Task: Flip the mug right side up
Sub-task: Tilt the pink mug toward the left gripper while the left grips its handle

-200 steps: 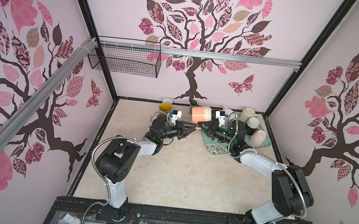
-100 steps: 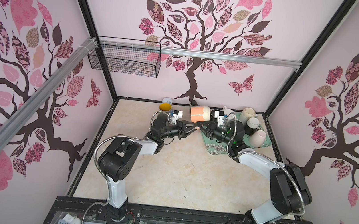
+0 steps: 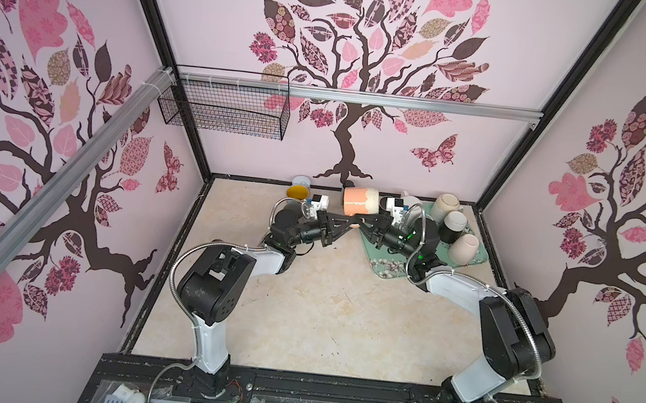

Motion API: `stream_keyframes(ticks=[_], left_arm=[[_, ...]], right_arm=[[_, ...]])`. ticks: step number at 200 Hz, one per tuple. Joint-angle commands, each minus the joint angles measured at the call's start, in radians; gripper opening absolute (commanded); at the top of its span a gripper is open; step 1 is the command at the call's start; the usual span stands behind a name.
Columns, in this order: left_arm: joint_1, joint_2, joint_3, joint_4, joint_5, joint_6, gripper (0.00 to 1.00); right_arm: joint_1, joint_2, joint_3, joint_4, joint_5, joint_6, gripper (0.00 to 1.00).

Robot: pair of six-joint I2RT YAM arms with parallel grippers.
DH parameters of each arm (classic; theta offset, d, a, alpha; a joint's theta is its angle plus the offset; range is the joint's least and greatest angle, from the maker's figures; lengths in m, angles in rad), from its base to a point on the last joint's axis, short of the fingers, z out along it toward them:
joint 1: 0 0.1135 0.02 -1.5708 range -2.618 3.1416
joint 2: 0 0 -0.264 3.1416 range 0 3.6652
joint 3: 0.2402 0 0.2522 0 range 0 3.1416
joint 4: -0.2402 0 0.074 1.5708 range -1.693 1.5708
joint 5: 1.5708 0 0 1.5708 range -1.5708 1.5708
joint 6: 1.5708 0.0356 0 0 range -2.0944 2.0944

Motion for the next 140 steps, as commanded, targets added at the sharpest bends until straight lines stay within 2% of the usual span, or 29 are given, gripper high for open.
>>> stream_keyframes(ticks=[1,12,39,70,140], left_arm=[[-0.016,0.014,0.006,0.063,0.006,-0.034,0.00],[-0.015,0.015,-0.012,0.062,0.005,-0.033,0.00],[-0.014,0.030,-0.048,0.061,0.001,-0.038,0.00],[-0.013,0.052,-0.052,0.063,0.015,-0.043,0.00],[0.002,0.079,-0.074,0.063,0.010,-0.047,0.00]], right_arm=[[0.047,0.019,0.032,-0.039,-0.071,-0.080,0.07],[0.047,0.026,0.030,-0.084,-0.063,-0.110,0.11],[0.046,0.045,0.026,-0.187,-0.043,-0.170,0.30],[0.048,0.041,0.061,-0.343,-0.009,-0.269,0.40],[0.045,0.036,0.123,-0.586,0.078,-0.447,0.46]])
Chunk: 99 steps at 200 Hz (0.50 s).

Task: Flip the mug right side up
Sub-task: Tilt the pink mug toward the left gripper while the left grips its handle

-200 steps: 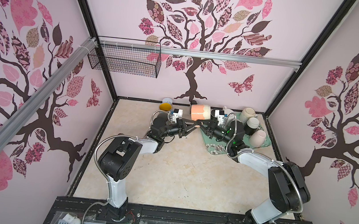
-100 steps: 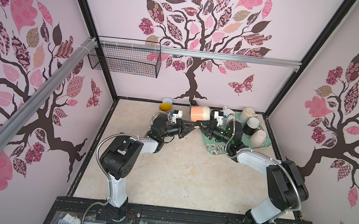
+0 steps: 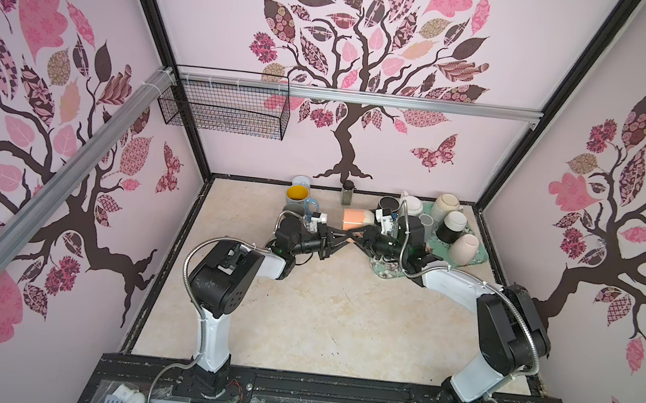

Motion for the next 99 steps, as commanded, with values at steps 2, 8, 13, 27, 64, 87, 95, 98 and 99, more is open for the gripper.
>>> stream_keyframes(ticks=[2,8,13,27,64,87,95,98,99], left_arm=[[0.002,0.005,-0.016,0.131,0.002,0.003,0.00],[0.001,0.008,-0.019,0.131,0.002,0.004,0.00],[0.002,0.009,-0.021,0.131,0.001,0.003,0.00],[0.001,0.014,-0.022,0.131,-0.004,0.003,0.00],[0.004,0.029,-0.025,0.137,-0.017,-0.005,0.00],[0.005,0.035,-0.024,0.136,-0.020,-0.005,0.00],[0.005,0.037,-0.026,0.136,-0.020,-0.004,0.00],[0.005,0.039,-0.026,0.136,-0.020,-0.003,0.00],[0.006,0.040,-0.026,0.136,-0.021,-0.004,0.00]], right_arm=[[0.020,0.007,0.042,-0.117,0.024,-0.112,0.47],[0.020,0.007,0.047,-0.128,0.028,-0.121,0.47],[0.019,0.007,0.050,-0.139,0.030,-0.128,0.47],[0.019,0.010,0.060,-0.167,0.036,-0.148,0.48],[0.019,0.003,0.066,-0.199,0.049,-0.176,0.50],[0.019,-0.006,0.070,-0.216,0.060,-0.191,0.51],[0.020,-0.010,0.070,-0.218,0.062,-0.193,0.51],[0.020,-0.010,0.070,-0.216,0.062,-0.194,0.52],[0.020,-0.010,0.070,-0.216,0.062,-0.194,0.52]])
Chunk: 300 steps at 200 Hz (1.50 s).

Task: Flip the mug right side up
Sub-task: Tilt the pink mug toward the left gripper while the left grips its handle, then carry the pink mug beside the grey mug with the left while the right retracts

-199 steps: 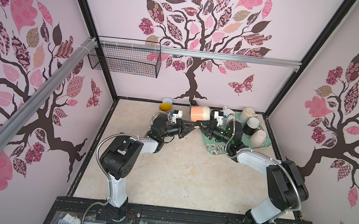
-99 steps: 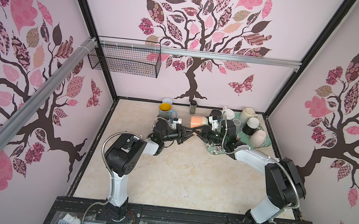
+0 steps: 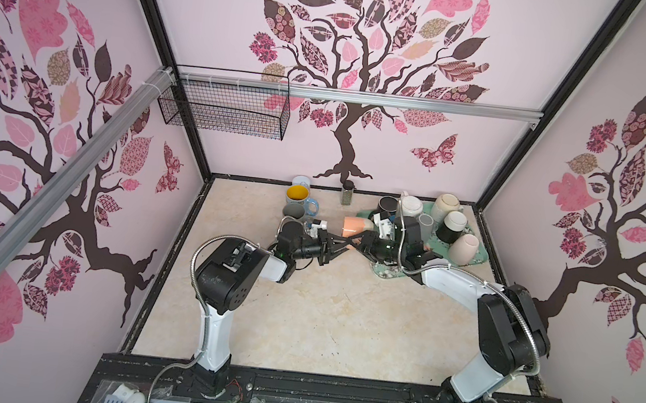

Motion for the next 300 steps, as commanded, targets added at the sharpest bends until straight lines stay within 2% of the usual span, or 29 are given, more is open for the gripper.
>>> stream_keyframes(ticks=[1,72,141,170,194,220,238,252,273,300], left_arm=[[0.008,-0.008,-0.005,0.134,-0.021,0.003,0.00],[0.009,-0.022,-0.033,0.093,-0.033,0.034,0.00],[0.032,-0.113,-0.092,-0.127,-0.056,0.162,0.00],[0.053,-0.186,-0.126,-0.257,-0.068,0.251,0.00],[0.069,-0.274,-0.128,-0.439,-0.081,0.370,0.00],[0.082,-0.391,-0.102,-0.746,-0.132,0.554,0.00],[0.084,-0.472,-0.053,-1.042,-0.232,0.718,0.00],[0.084,-0.528,-0.023,-1.199,-0.321,0.807,0.00],[0.084,-0.590,0.009,-1.354,-0.440,0.904,0.00],[0.083,-0.632,0.035,-1.506,-0.582,0.967,0.00]], right_arm=[[0.014,-0.011,0.047,-0.035,0.004,-0.046,0.52],[0.014,-0.040,0.053,-0.037,0.000,-0.070,0.54],[0.014,-0.097,0.073,-0.108,0.029,-0.136,0.55],[0.014,-0.117,0.072,-0.113,0.036,-0.144,0.56],[0.013,-0.125,0.066,-0.112,0.039,-0.148,0.56],[0.012,-0.133,0.057,-0.109,0.037,-0.150,0.56],[0.006,-0.142,0.053,-0.110,0.035,-0.154,0.56],[0.002,-0.151,0.047,-0.108,0.034,-0.154,0.57],[-0.009,-0.161,0.036,-0.103,0.028,-0.151,0.57],[-0.013,-0.165,0.026,-0.090,0.017,-0.148,0.57]])
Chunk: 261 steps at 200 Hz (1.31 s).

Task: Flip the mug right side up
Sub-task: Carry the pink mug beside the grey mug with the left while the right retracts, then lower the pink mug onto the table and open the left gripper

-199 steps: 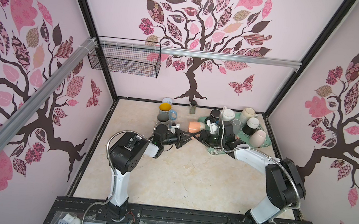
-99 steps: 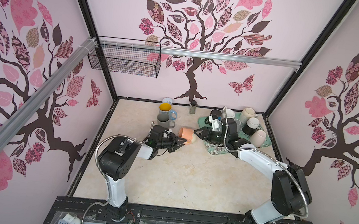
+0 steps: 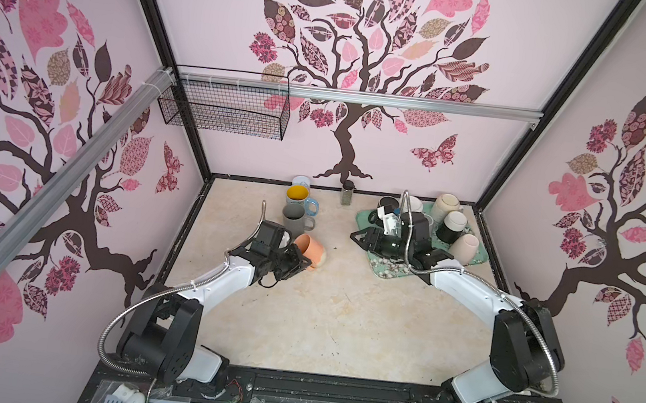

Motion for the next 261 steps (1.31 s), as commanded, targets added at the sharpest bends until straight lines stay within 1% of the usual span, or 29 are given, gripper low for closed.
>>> stream_keyframes(ticks=[1,34,64,95,139,175,196,211,223,246,261], left_arm=[[0.003,-0.066,0.092,-0.160,-0.178,0.166,0.00],[-0.006,-0.081,0.125,-0.252,-0.342,0.231,0.00],[-0.020,-0.048,0.178,-0.297,-0.463,0.291,0.00],[-0.075,0.009,0.242,-0.324,-0.615,0.345,0.00],[-0.091,0.115,0.301,-0.322,-0.661,0.353,0.00],[-0.096,0.158,0.324,-0.324,-0.739,0.359,0.00],[-0.095,0.173,0.326,-0.319,-0.773,0.350,0.00],[-0.096,0.195,0.340,-0.335,-0.769,0.315,0.00],[-0.097,0.213,0.352,-0.335,-0.741,0.302,0.11],[-0.106,0.227,0.370,-0.341,-0.701,0.268,0.27],[-0.106,0.220,0.373,-0.337,-0.679,0.258,0.33]], right_arm=[[-0.006,-0.055,-0.006,0.019,-0.010,-0.014,0.57],[-0.008,-0.053,-0.011,0.027,-0.023,-0.010,0.57],[-0.007,-0.051,-0.014,0.029,-0.030,-0.011,0.57],[-0.009,-0.048,-0.015,0.028,-0.033,-0.014,0.57],[-0.015,-0.049,-0.019,0.023,-0.037,-0.019,0.57],[-0.019,-0.055,-0.022,0.006,-0.037,-0.030,0.57],[-0.019,-0.053,-0.029,0.006,-0.036,-0.031,0.57],[-0.019,-0.047,-0.029,0.011,-0.045,-0.027,0.57],[-0.019,-0.041,-0.024,0.011,-0.051,-0.023,0.57],[-0.019,-0.040,-0.017,0.007,-0.053,-0.025,0.57],[-0.019,-0.041,-0.015,0.003,-0.055,-0.026,0.57]])
